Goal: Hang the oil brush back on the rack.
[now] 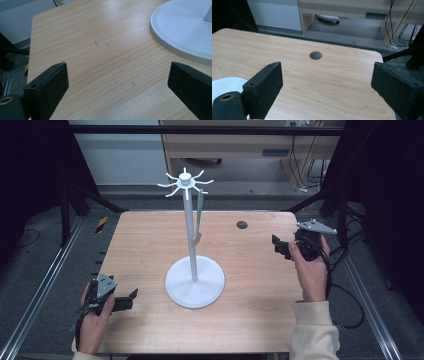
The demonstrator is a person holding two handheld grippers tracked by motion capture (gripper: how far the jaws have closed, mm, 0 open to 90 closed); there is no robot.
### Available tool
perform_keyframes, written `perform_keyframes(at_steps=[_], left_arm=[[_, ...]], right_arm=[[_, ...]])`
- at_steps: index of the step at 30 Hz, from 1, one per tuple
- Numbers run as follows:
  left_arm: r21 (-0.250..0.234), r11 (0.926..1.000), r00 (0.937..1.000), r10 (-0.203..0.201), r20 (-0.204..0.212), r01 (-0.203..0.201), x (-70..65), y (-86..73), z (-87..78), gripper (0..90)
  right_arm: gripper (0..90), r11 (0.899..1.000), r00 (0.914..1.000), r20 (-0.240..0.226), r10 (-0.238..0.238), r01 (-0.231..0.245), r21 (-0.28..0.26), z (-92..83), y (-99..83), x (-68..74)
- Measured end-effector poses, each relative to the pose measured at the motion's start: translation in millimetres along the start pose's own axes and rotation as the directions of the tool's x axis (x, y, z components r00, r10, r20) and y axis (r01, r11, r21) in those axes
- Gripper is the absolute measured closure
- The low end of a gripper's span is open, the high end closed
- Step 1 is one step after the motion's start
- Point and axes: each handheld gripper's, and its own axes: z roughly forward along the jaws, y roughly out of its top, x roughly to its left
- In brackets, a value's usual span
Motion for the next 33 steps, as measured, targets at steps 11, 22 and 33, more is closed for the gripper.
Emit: perform_keyframes(at_steps=[11,22,33], left_arm=[[0.008,1.0,1.0,0.004,-0.005,-0.004,-0.6,0.1,1.5,2.7],[0.002,1.0,1.0,-0.005,-0.003,0.005,-0.3,0.0,1.2,2.7],[-0.002,0.9999,0.9998,-0.014,-0.013,0.014,0.2,0.3,1.0,2.4]], right_arm=[[9.7,0.998,0.9999,0.015,-0.001,0.0,0.064,24.0,-28.3,-6.4],[10.0,0.993,0.9998,-0.006,-0.018,0.018,0.118,47.3,-54.9,0.1],[11.0,0.98,0.9962,-0.043,-0.077,0.083,0.178,65.6,-73.5,17.2]])
